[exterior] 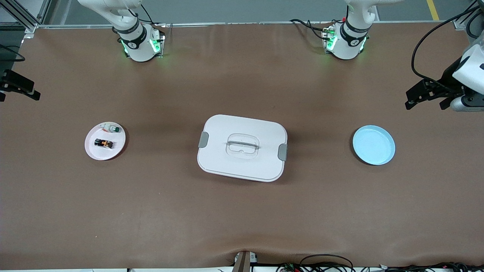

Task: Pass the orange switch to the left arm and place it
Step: 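Move the right gripper toward the pink plate with the orange switch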

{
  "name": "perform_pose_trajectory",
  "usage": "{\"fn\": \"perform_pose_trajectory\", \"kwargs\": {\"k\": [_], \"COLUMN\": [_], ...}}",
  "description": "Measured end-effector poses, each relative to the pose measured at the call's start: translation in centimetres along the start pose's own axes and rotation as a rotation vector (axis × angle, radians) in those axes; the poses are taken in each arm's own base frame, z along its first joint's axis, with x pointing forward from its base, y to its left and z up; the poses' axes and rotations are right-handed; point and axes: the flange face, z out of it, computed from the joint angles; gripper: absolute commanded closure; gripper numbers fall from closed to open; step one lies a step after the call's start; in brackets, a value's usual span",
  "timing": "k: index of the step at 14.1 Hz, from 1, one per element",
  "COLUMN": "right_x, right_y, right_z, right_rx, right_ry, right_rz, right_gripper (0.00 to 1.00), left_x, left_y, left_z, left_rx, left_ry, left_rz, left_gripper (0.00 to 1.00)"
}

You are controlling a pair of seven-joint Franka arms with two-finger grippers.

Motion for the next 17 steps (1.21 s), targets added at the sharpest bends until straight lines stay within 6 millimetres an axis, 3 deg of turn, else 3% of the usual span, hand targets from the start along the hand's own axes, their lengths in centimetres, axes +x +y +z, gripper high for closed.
{"fn": "perform_pose_trajectory", "kwargs": {"k": [9,17], "right_x": [0.0,-0.5], "right_y": [0.2,4.2], "right_z": [0.0,0.0], "right_rx": [0.000,0.002], "right_ry": [0.001,0.003], "right_rz": [0.008,0.082], "right_gripper": [0.00,0.00], "left_x": [0.1,0.0], "left_y": [0.0,0.0], "left_z": [0.2,0.2], "left_rx": [0.000,0.000], "left_ry": [-0.003,-0.008], "left_rz": [-0.001,-0.001], "left_gripper": [0.00,0.00]}}
